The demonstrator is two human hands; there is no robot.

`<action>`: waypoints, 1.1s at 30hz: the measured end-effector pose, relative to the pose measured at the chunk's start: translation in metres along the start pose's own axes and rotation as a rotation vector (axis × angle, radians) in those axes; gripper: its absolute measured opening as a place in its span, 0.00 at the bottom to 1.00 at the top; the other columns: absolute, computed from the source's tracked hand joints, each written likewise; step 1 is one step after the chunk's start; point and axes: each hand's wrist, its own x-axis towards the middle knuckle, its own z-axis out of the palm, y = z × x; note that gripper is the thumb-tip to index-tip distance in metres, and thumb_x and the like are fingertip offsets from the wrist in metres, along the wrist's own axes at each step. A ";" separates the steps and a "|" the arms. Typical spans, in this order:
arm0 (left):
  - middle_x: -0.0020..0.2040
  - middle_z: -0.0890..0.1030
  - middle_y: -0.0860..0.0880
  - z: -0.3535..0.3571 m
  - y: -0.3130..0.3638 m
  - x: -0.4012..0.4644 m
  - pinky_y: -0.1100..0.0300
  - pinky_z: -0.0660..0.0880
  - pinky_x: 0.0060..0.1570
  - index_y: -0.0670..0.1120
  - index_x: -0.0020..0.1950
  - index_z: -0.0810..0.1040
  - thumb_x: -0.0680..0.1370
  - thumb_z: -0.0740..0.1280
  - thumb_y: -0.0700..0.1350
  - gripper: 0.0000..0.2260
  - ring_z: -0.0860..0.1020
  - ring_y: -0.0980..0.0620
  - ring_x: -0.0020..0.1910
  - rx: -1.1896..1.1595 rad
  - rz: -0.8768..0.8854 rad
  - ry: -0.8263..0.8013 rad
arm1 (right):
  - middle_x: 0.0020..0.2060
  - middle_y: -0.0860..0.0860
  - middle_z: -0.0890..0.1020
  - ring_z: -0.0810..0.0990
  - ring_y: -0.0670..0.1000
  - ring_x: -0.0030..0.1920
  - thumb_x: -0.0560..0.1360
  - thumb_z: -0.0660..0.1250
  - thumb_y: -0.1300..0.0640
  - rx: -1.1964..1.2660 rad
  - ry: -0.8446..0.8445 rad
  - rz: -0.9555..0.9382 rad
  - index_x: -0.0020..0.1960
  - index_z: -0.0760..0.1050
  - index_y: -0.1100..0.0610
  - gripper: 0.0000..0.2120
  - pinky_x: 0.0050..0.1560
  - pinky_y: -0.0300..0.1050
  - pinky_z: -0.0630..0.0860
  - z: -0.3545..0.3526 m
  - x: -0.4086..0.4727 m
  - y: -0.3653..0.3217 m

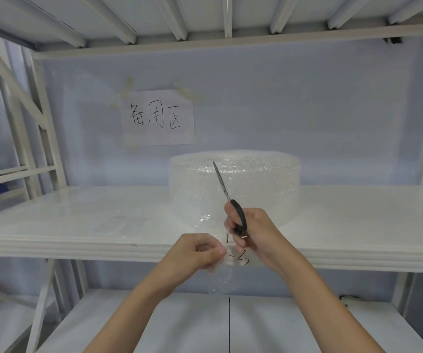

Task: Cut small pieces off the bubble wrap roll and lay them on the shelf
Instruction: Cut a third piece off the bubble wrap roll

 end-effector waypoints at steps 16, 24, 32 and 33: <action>0.35 0.82 0.48 0.022 0.013 0.001 0.67 0.76 0.35 0.42 0.43 0.82 0.77 0.70 0.40 0.04 0.78 0.55 0.32 -0.227 0.003 0.111 | 0.30 0.55 0.76 0.80 0.56 0.23 0.78 0.57 0.46 -1.019 0.578 0.317 0.36 0.71 0.62 0.22 0.29 0.42 0.70 -0.115 -0.032 -0.001; 0.36 0.82 0.49 0.029 0.021 -0.001 0.66 0.75 0.37 0.42 0.43 0.82 0.77 0.69 0.40 0.04 0.77 0.55 0.31 -0.180 0.024 0.059 | 0.34 0.52 0.70 0.73 0.56 0.38 0.70 0.67 0.56 -1.425 0.590 0.482 0.42 0.70 0.59 0.08 0.31 0.40 0.65 -0.139 -0.016 -0.010; 0.35 0.82 0.51 0.021 0.024 -0.003 0.65 0.76 0.38 0.41 0.44 0.81 0.78 0.68 0.39 0.04 0.76 0.55 0.31 -0.141 0.045 0.058 | 0.35 0.51 0.71 0.76 0.56 0.39 0.78 0.55 0.58 -1.439 0.403 0.627 0.58 0.74 0.59 0.13 0.37 0.44 0.72 -0.133 -0.002 -0.011; 0.35 0.82 0.51 0.021 0.024 -0.003 0.65 0.76 0.38 0.41 0.44 0.81 0.78 0.68 0.39 0.04 0.76 0.56 0.31 -0.140 0.045 0.062 | 0.35 0.52 0.71 0.75 0.55 0.37 0.77 0.55 0.59 -1.440 0.379 0.648 0.58 0.74 0.57 0.13 0.37 0.44 0.72 -0.130 -0.001 -0.012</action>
